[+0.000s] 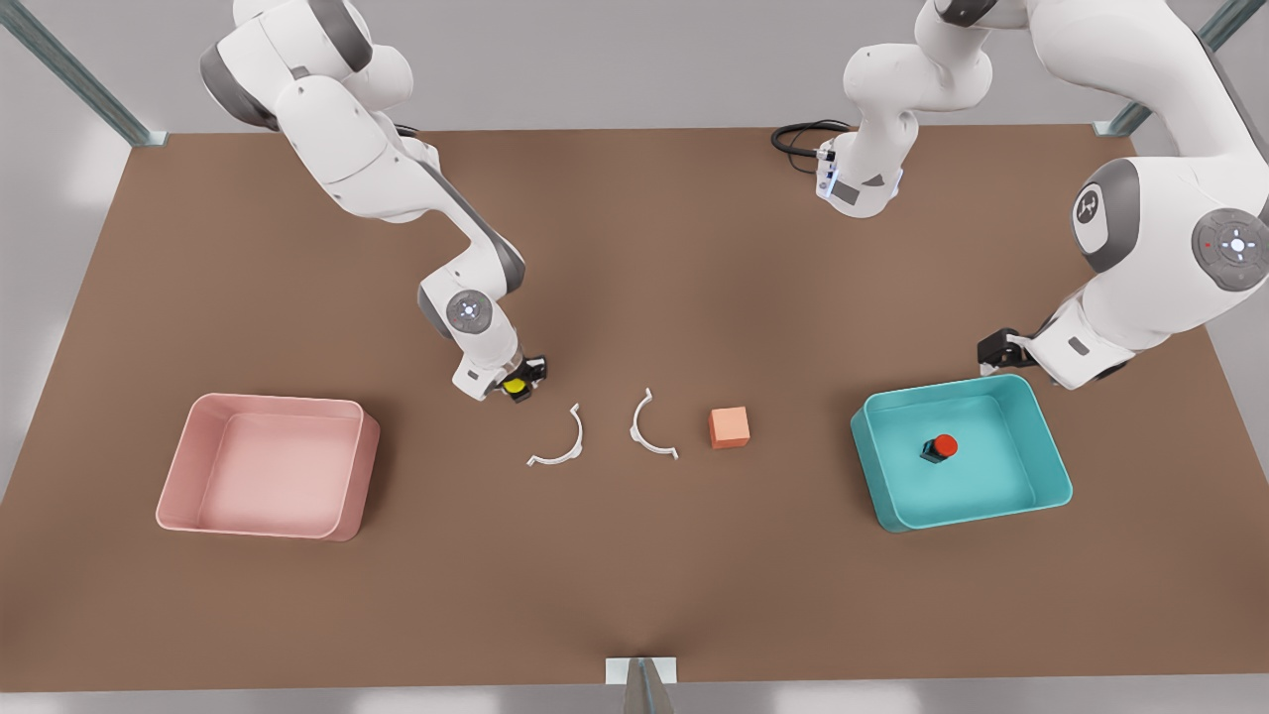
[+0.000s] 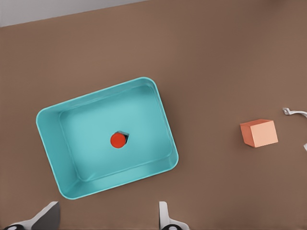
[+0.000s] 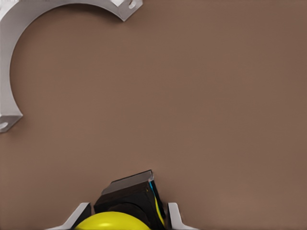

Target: Place the red button in the blue storage box with the left arm, and place the yellow button in the pink storage box with the right arm

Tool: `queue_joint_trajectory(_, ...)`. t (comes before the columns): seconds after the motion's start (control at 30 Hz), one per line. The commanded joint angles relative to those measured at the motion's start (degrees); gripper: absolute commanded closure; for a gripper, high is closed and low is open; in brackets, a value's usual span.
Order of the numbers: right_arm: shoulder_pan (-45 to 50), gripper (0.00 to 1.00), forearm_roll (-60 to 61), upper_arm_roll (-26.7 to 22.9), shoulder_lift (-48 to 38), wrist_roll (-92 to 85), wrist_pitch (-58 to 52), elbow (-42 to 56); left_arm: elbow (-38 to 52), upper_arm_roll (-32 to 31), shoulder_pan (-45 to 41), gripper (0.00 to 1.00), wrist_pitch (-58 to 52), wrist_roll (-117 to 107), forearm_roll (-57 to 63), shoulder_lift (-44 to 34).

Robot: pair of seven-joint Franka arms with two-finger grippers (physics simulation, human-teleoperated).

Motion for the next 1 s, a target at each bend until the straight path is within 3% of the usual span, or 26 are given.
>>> queue_joint_trajectory(0.0,0.00,0.35,0.06,0.01,-0.01,0.35,0.74,0.02,0.03,0.01,0.00,0.00,-0.88,-6.05,0.07,-0.06)
queue_joint_trajectory(0.1,-0.08,0.49,0.06,0.01,-0.01,0.35,0.66,0.02,0.03,0.01,0.00,0.00,-0.97,-6.05,0.07,-0.06)
queue_joint_trajectory(0.37,-1.14,0.49,-0.38,-0.52,-5.28,0.00,-0.31,3.01,0.03,0.01,0.00,0.00,-0.97,-6.05,0.07,-0.06)
queue_joint_trajectory(0.43,-2.02,0.49,-0.38,-0.43,-6.95,-0.17,-5.67,5.47,0.03,0.01,0.00,0.00,-0.97,-6.05,-0.01,-0.06)
queue_joint_trajectory(0.77,-21.79,0.48,-0.30,0.54,-11.26,-21.61,-11.82,4.77,0.03,0.01,0.00,0.00,-1.06,-6.05,0.07,-0.06)
queue_joint_trajectory(0.97,-32.16,0.48,-0.03,-0.08,-6.52,-40.33,-11.30,9.25,0.03,0.01,0.00,0.00,-1.14,-6.05,-0.01,-0.15)
